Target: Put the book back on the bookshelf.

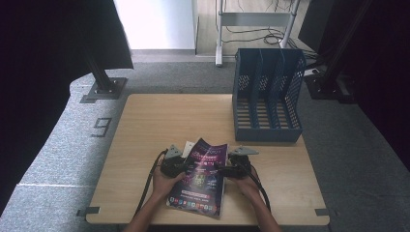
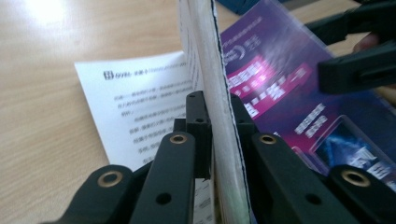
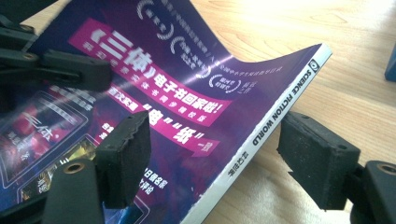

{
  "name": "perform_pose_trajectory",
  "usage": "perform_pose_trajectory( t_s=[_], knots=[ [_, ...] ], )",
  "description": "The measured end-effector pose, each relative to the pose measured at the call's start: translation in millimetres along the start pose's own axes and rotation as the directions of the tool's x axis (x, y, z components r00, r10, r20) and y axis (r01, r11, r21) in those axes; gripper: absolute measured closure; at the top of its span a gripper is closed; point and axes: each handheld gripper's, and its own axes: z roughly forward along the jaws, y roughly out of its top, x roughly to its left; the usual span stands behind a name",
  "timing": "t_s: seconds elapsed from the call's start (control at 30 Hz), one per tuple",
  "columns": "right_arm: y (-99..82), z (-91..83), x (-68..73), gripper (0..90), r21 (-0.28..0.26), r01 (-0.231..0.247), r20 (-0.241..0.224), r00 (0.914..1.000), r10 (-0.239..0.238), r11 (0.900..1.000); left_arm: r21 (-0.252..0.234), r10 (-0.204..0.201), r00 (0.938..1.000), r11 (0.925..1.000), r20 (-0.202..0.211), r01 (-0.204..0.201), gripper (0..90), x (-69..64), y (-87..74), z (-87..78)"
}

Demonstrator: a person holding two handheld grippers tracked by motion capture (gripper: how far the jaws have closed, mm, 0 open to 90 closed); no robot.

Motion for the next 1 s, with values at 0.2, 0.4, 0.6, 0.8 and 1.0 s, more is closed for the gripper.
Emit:
perform_pose_trajectory(
  t_s=[0.2, 0.4, 0.6, 0.8, 1.0],
  knots=[
    [4.2, 6.4, -1.3, 25.0, 0.017, 0.004, 0.005, 1.0, -0.004, 0.9999, 0.007, -0.009, 0.9999, 0.9999, 0.009, 0.009, 82.8, 2.4, -0.5, 1.2],
    [6.5, 14.6, -2.9, 25.1, 0.029, -0.012, 0.009, 0.9999, 0.012, 0.9995, 0.015, -0.009, 0.9999, 0.9999, 0.014, 0.008, 82.5, 3.1, 0.6, 1.2],
    [7.9, 22.2, -3.2, 26.0, 0.037, -0.024, 0.016, 0.9996, 0.024, 0.999, 0.02, -0.012, 0.9998, 0.9997, 0.014, 0.012, 82.1, 4.2, 0.7, 0.1],
    [6.8, 30.7, -6.4, 26.9, 0.039, -0.037, 0.026, 0.999, 0.036, 0.9986, 0.02, -0.018, 0.9997, 0.9996, 0.019, 0.017, 81.9, 5.0, 0.7, 0.5],
    [8.5, 34.2, -6.7, 28.2, 0.051, -0.038, 0.025, 0.999, 0.037, 0.998, 0.021, -0.018, 0.9997, 0.9996, 0.017, 0.018, 81.8, 4.8, 0.7, 0.5]
  ],
)
